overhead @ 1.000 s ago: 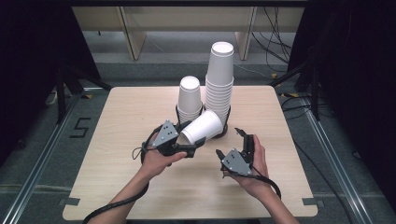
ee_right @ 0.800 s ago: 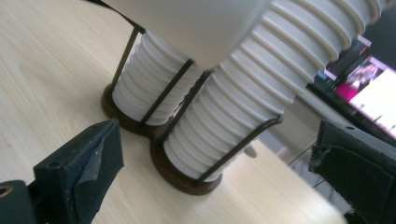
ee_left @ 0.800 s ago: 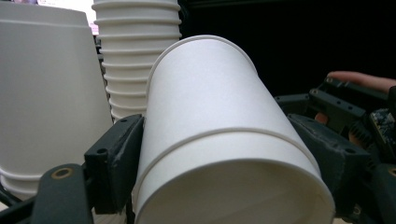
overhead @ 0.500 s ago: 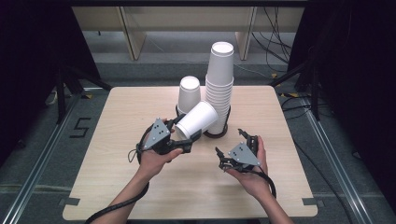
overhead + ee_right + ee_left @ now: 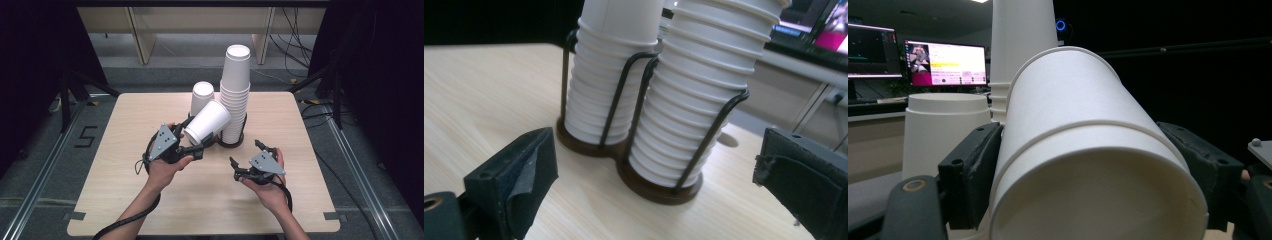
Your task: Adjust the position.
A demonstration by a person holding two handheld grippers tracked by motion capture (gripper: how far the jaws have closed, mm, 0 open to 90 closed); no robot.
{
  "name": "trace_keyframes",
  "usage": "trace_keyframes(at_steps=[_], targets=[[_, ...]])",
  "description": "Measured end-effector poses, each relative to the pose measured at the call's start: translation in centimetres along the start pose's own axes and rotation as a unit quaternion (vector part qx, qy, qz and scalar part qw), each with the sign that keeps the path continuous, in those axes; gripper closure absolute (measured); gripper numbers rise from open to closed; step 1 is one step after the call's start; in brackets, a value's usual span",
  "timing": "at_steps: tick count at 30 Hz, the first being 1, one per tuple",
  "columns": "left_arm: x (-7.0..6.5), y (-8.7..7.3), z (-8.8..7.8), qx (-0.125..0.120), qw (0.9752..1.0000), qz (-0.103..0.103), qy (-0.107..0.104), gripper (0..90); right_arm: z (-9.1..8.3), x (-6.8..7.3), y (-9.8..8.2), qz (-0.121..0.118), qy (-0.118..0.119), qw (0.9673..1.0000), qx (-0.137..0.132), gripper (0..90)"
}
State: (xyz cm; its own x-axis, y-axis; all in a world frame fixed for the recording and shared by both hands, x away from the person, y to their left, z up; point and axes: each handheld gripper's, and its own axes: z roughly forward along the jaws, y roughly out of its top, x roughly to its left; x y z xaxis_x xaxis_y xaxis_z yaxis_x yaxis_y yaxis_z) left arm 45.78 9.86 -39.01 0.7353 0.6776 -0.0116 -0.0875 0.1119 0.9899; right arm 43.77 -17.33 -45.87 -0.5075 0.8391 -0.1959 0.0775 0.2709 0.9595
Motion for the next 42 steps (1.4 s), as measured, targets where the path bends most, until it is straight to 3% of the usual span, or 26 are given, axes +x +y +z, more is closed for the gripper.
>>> trace_keyframes(at_steps=[3, 4, 5, 8, 13, 14, 16, 17, 19, 20, 21, 22, 27, 29, 33, 34, 36, 37, 38, 40, 42], targets=[[0.1, 0.2, 0.0, -0.015, 0.9998, 0.009, 0.006, 21.4, 0.0, -0.2, 0.1, 0.063, 0.017, 0.9978, -0.006, 4.2], [0.0, 0.3, 0.0, -0.018, 0.9998, 0.01, 0.009, 21.4, 0.0, -0.5, 0.1, 0.055, 0.013, 0.9983, -0.011, 4.2], [0.0, 0.4, 0.0, -0.019, 0.9997, 0.01, 0.008, 21.4, 0.0, -0.4, 0.1, 0.076, 0.026, 0.9968, -0.006, 4.2], [0.0, 0.5, 0.0, -0.022, 0.9996, 0.013, 0.011, 21.4, 0.0, -0.7, 0.2, 0.103, 0.03, 0.9942, -0.013, 4.3], [0.0, 0.7, 0.1, -0.03, 0.9993, 0.015, 0.014, 21.4, 0.1, -1.0, 0.4, 0.173, 0.057, 0.9829, -0.025, 5.3], [0.0, 0.8, 0.2, -0.032, 0.9993, 0.013, 0.013, 21.4, 0.1, -0.9, 0.5, 0.192, 0.061, 0.9792, -0.025, 5.3], [0.0, 0.8, 0.2, -0.034, 0.9992, 0.014, 0.015, 21.4, 0.2, -0.9, 0.6, 0.214, 0.07, 0.974, -0.029, 5.2], [0.0, 0.8, 0.2, -0.035, 0.9991, 0.014, 0.018, 21.4, 0.3, -1.0, 0.5, 0.217, 0.072, 0.973, -0.034, 5.1], [0.0, 0.8, 0.2, -0.037, 0.999, 0.015, 0.018, 21.4, 0.4, -1.0, 0.7, 0.253, 0.084, 0.9629, -0.038, 5.1], [0.0, 0.8, 0.2, -0.039, 0.9989, 0.015, 0.02, 21.4, 0.4, -1.1, 0.7, 0.257, 0.084, 0.9617, -0.044, 5.0], [0.0, 0.8, 0.2, -0.039, 0.9989, 0.015, 0.02, 21.4, 0.4, -1.0, 0.8, 0.283, 0.091, 0.9538, -0.046, 5.0], [0.0, 0.8, 0.2, -0.04, 0.9989, 0.014, 0.02, 21.4, 0.4, -1.1, 0.8, 0.297, 0.097, 0.9486, -0.049, 5.0], [0.0, 0.9, 0.2, -0.042, 0.9988, 0.016, 0.019, 21.4, 0.5, -1.2, 1.0, 0.347, 0.112, 0.9289, -0.067, 5.2], [0.0, 1.0, 0.2, -0.044, 0.9986, 0.018, 0.022, 21.4, 0.5, -1.3, 1.1, 0.351, 0.119, 0.9256, -0.079, 5.2], [0.0, 1.0, 0.2, -0.047, 0.9985, 0.019, 0.022, 21.4, 0.3, -1.3, 1.5, 0.377, 0.131, 0.9128, -0.087, 4.9], [0.0, 1.0, 0.2, -0.046, 0.9985, 0.019, 0.023, 21.3, 0.3, -1.3, 1.6, 0.388, 0.135, 0.9073, -0.089, 4.9], [-0.1, 0.9, 0.3, -0.045, 0.9985, 0.018, 0.023, 21.4, 0.3, -1.4, 1.8, 0.392, 0.137, 0.9044, -0.099, 4.9], [-0.1, 0.9, 0.3, -0.045, 0.9985, 0.019, 0.023, 21.4, 0.2, -1.4, 1.9, 0.4, 0.144, 0.8995, -0.101, 4.8], [-0.2, 0.9, 0.3, -0.044, 0.9986, 0.02, 0.021, 21.4, 0.2, -1.5, 2.0, 0.401, 0.144, 0.899, -0.103, 4.8], [-0.3, 0.8, 0.4, -0.045, 0.9986, 0.02, 0.02, 21.4, 0.2, -1.5, 2.2, 0.407, 0.148, 0.8946, -0.109, 4.8], [-0.3, 0.8, 0.4, -0.044, 0.9986, 0.021, 0.021, 21.4, 0.2, -1.6, 2.4, 0.405, 0.148, 0.8955, -0.111, 4.7]])
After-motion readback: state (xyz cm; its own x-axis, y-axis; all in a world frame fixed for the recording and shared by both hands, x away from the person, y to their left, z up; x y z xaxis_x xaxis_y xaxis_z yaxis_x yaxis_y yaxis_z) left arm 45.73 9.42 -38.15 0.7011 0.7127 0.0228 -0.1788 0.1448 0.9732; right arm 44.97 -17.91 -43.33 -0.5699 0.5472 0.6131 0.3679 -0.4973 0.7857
